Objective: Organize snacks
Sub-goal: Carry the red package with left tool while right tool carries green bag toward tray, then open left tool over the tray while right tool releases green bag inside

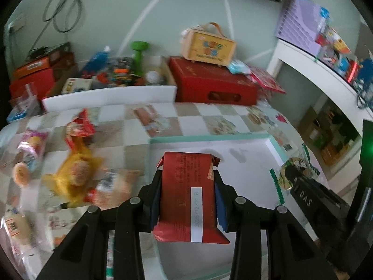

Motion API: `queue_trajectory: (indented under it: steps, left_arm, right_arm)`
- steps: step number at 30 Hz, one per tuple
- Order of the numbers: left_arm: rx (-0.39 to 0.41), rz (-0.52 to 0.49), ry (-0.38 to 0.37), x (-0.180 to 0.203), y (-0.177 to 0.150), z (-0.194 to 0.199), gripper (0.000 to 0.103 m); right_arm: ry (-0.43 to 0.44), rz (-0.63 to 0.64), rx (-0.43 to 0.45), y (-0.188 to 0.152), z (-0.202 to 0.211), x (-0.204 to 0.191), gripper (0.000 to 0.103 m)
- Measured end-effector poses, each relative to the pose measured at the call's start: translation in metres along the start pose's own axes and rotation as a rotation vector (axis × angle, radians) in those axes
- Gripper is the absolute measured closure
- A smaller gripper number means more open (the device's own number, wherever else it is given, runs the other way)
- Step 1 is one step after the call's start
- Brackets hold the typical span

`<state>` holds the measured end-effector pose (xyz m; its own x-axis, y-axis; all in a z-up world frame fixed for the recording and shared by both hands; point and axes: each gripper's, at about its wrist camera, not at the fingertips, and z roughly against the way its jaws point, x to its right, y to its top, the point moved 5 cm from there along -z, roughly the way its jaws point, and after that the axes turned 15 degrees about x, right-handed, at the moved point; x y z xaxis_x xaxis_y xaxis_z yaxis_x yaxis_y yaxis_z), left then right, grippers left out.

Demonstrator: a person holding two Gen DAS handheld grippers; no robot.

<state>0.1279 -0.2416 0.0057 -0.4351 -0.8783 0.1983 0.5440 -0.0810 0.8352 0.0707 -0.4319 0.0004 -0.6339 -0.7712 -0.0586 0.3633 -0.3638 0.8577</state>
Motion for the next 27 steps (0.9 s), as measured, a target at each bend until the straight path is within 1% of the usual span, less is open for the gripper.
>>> queue_trajectory:
  steps: [4, 8, 10, 12, 15, 21, 24, 27]
  left_arm:
    - [-0.024, -0.026, -0.030, 0.018, -0.009, -0.017, 0.062]
    - [-0.049, -0.058, -0.041, 0.029, -0.020, -0.035, 0.062]
    - [-0.057, -0.065, -0.053, 0.033, -0.024, -0.042, 0.062]
    - [-0.054, -0.069, -0.059, 0.035, -0.026, -0.048, 0.062]
    - [-0.058, -0.063, -0.061, 0.033, -0.028, -0.056, 0.062]
    - [-0.062, -0.044, -0.075, 0.027, -0.029, -0.063, 0.062]
    - [-0.061, -0.037, -0.084, 0.027, -0.027, -0.064, 0.062]
    - [-0.047, -0.063, -0.076, 0.029, -0.024, -0.061, 0.062]
  right_arm:
    - [-0.057, -0.013, 0.010, -0.001, -0.006, 0.015, 0.081]
    - [-0.078, -0.025, 0.008, -0.004, -0.013, 0.021, 0.081]
    - [-0.070, -0.036, -0.002, -0.006, -0.016, 0.023, 0.081]
    - [-0.065, -0.055, -0.010, -0.008, -0.020, 0.026, 0.081]
    - [-0.097, -0.039, 0.000, -0.010, -0.021, 0.028, 0.081]
    - [-0.112, -0.027, -0.002, -0.015, -0.027, 0.024, 0.081]
    - [-0.122, -0.034, -0.025, -0.022, -0.034, 0.025, 0.080]
    - [-0.134, -0.041, -0.050, -0.028, -0.039, 0.026, 0.079]
